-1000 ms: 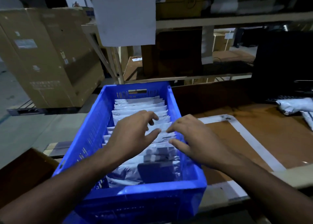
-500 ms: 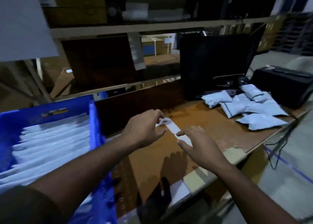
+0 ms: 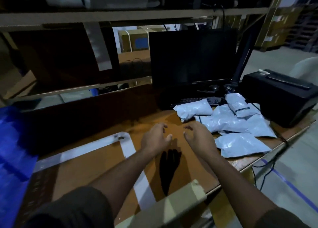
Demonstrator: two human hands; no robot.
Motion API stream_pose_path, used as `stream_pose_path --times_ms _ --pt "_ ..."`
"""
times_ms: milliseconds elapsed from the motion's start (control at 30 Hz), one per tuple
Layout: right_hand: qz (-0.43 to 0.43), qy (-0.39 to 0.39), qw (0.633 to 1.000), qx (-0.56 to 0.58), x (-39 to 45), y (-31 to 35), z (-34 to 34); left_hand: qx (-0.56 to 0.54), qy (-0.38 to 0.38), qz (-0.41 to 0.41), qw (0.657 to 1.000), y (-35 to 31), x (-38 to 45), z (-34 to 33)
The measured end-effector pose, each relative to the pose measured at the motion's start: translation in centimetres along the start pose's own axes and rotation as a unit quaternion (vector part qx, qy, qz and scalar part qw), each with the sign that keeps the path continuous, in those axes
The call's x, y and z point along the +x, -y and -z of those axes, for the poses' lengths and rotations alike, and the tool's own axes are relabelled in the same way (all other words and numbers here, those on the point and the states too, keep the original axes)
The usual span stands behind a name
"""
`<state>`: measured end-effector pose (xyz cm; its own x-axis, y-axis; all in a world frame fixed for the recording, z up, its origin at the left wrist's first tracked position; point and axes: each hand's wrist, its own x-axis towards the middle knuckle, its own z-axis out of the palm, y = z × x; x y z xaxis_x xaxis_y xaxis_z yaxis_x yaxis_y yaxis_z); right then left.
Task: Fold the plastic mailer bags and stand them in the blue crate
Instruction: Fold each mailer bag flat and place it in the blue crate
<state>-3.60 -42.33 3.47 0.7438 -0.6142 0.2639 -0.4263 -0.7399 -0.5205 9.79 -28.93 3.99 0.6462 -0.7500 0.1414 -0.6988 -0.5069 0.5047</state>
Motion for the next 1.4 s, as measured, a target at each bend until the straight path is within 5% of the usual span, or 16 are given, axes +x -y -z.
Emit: stream_pose_path --times_ms 267,433,600,800,933,1133,1400 --pt "0.020 0.010 0.998 -0.063 11.0 -4.1 -1.6 -0.033 -0.016 0.067 0.997 -0.8 4.9 -3.5" --pt "0.102 0.073 0.968 -0.217 14.9 -5.9 -3.8 -0.052 -0.031 0.099 0.993 0.0 5.4 -3.9" --pt "0.148 0.039 0.950 -0.271 15.8 -6.3 -5.3 -0.096 -0.048 0.147 0.983 1.6 4.7 -3.9" --pt "0.229 0.089 0.954 -0.172 12.2 0.5 -5.2 -0.319 -0.064 0.231 0.917 3.3 3.2 -3.2" --pt "0.235 0.149 0.959 -0.050 7.0 6.2 -5.3 -0.509 -0.087 0.274 0.811 4.4 -0.2 -1.4" --pt "0.186 0.160 0.958 0.149 -1.4 9.6 -4.9 -0.495 -0.157 0.320 0.793 8.9 -9.5 2.6" --pt "0.241 0.221 0.944 0.046 -8.5 9.2 -9.8 -0.403 -0.137 0.394 0.815 14.6 -20.2 6.4"
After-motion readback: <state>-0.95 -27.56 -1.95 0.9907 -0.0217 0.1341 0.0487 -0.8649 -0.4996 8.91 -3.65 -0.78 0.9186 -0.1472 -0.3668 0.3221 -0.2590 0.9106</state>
